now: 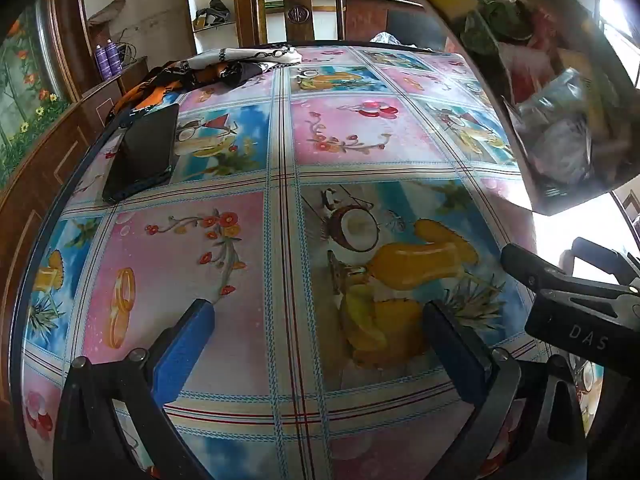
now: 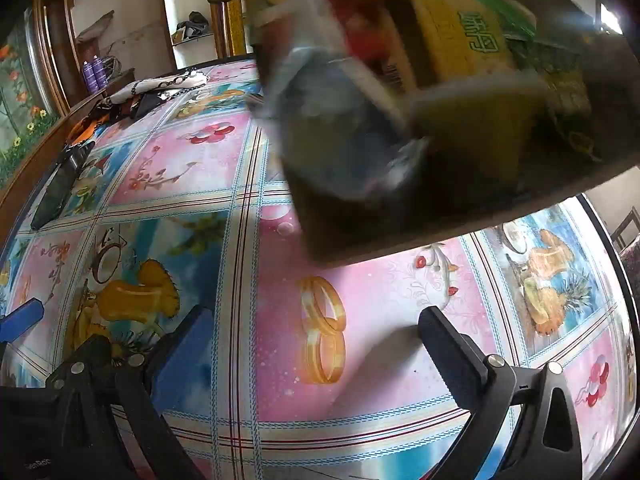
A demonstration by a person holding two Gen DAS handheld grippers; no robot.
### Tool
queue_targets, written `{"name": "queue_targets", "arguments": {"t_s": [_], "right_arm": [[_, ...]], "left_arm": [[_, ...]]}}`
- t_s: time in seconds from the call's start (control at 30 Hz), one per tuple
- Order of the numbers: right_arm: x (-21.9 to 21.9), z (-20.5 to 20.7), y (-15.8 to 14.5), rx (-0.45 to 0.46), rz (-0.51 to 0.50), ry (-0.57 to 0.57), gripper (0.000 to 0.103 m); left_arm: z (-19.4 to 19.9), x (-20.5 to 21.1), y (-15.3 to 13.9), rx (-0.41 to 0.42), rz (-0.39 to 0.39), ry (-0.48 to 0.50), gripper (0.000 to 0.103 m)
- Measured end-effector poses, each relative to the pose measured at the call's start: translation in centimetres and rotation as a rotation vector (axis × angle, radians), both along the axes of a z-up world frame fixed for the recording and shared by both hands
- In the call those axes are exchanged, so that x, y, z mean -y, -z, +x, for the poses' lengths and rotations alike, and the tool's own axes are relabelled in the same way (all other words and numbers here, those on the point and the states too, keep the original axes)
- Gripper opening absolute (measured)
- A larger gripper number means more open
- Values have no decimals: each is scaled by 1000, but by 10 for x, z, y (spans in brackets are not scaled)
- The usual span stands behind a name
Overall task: Organize snacks
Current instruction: 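Tip the snacks out of the cardboard box onto the table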
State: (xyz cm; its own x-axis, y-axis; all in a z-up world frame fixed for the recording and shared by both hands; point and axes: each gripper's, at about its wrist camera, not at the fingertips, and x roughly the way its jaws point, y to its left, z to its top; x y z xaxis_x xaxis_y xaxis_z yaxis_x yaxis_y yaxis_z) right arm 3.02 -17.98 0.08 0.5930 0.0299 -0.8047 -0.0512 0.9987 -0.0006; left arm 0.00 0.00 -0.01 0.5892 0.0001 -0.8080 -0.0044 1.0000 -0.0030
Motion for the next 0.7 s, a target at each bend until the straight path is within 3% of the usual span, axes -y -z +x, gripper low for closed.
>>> {"name": "queue_targets", "arguments": {"t_s": [0.7], "right_arm": [[0,2,-1,0,-2,-1,103]], "left_arm": [[2,-2,1,1,1,0,103]]}}
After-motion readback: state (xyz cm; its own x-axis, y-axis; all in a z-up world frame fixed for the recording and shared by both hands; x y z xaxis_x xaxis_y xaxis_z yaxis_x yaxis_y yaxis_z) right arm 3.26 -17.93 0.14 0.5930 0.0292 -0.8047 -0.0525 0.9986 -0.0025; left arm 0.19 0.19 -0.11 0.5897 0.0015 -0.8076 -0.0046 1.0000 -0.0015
